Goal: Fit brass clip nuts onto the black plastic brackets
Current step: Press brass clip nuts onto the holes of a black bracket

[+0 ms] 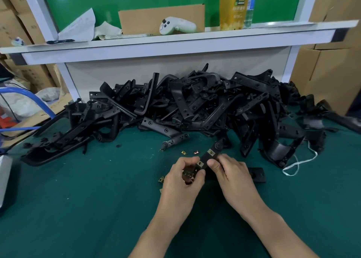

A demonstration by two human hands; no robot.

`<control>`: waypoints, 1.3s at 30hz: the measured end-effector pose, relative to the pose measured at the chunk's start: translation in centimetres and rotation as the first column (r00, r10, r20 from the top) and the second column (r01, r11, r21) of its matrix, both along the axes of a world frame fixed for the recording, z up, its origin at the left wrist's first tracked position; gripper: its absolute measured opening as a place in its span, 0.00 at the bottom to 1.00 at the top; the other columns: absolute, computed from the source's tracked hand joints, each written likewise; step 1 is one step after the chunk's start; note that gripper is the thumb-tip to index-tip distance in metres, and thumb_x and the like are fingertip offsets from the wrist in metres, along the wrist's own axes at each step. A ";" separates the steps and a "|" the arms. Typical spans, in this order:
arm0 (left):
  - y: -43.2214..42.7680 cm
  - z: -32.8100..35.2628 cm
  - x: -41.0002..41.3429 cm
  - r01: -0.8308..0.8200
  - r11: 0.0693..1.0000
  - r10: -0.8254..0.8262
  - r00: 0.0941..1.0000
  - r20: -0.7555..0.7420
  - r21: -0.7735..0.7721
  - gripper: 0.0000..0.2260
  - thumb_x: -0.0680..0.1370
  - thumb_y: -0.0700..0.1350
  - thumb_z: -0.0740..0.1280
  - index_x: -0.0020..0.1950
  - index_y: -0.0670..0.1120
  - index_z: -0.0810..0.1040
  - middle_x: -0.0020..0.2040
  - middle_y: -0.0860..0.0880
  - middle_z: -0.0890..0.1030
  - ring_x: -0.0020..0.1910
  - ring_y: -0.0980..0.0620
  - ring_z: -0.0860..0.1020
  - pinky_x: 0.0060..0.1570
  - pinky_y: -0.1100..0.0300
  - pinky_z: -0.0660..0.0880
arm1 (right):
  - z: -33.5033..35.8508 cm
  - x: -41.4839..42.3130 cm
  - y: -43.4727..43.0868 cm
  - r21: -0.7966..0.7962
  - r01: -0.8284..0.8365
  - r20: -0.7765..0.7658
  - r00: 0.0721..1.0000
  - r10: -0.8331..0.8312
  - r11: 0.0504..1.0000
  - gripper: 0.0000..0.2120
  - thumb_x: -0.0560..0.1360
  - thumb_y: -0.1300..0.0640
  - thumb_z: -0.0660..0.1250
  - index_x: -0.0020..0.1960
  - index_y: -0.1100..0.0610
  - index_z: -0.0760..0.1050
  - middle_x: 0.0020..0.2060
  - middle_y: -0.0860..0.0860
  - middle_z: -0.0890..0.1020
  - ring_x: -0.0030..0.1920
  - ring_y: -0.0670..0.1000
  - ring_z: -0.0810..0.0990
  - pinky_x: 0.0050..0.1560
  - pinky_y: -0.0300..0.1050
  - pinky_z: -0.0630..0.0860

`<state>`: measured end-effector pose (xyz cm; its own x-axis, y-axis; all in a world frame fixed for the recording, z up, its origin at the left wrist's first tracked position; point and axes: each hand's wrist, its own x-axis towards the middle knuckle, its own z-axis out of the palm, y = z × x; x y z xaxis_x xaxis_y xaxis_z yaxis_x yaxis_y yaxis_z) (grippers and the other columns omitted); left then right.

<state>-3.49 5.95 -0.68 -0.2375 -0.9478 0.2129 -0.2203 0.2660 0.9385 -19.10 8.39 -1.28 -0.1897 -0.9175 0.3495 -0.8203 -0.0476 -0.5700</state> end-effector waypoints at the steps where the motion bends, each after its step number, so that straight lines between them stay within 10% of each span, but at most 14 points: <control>1: 0.0 -0.1 0.0 0.002 1.000 -0.002 1.000 0.004 -0.009 0.10 0.77 0.47 0.73 0.54 0.60 0.78 0.47 0.59 0.83 0.44 0.60 0.81 0.44 0.72 0.72 | 0.0 0.0 0.0 0.014 0.000 -0.019 1.000 0.000 1.000 0.28 0.78 0.35 0.45 0.49 0.54 0.74 0.41 0.46 0.77 0.45 0.48 0.75 0.58 0.49 0.67; 9: -0.1 -0.9 -0.3 -0.025 0.994 0.039 0.989 0.142 -0.104 0.16 0.76 0.54 0.71 0.62 0.64 0.73 0.55 0.60 0.80 0.56 0.61 0.78 0.57 0.63 0.75 | 0.3 0.2 0.1 0.004 0.023 -0.023 0.999 -0.023 1.000 0.27 0.78 0.35 0.43 0.47 0.53 0.72 0.41 0.45 0.76 0.46 0.48 0.74 0.59 0.49 0.66; 16: 0.0 -0.9 -0.3 -0.057 0.972 0.089 0.987 0.135 -0.228 0.09 0.75 0.52 0.72 0.55 0.57 0.78 0.49 0.58 0.80 0.50 0.57 0.79 0.49 0.56 0.78 | 0.3 0.2 0.2 0.006 -0.001 -0.035 0.999 0.001 1.000 0.26 0.79 0.35 0.44 0.48 0.52 0.72 0.40 0.44 0.75 0.45 0.47 0.74 0.60 0.48 0.66; 32: 0.1 -0.9 -0.1 -0.066 0.955 0.134 0.966 0.220 -0.290 0.13 0.73 0.61 0.66 0.53 0.73 0.67 0.50 0.63 0.75 0.52 0.69 0.74 0.44 0.75 0.70 | 0.2 0.5 0.7 -0.051 0.001 -0.018 1.000 -0.001 0.999 0.24 0.81 0.37 0.45 0.50 0.52 0.73 0.42 0.43 0.74 0.46 0.46 0.73 0.60 0.46 0.66; 39: 0.3 -0.8 0.2 -0.061 0.927 0.141 0.971 0.193 -0.370 0.10 0.73 0.53 0.72 0.53 0.58 0.76 0.46 0.61 0.75 0.49 0.62 0.77 0.44 0.73 0.71 | 0.5 0.9 1.3 -0.123 0.034 0.088 0.996 -0.024 0.992 0.21 0.82 0.38 0.43 0.43 0.46 0.68 0.39 0.39 0.72 0.49 0.39 0.71 0.57 0.41 0.63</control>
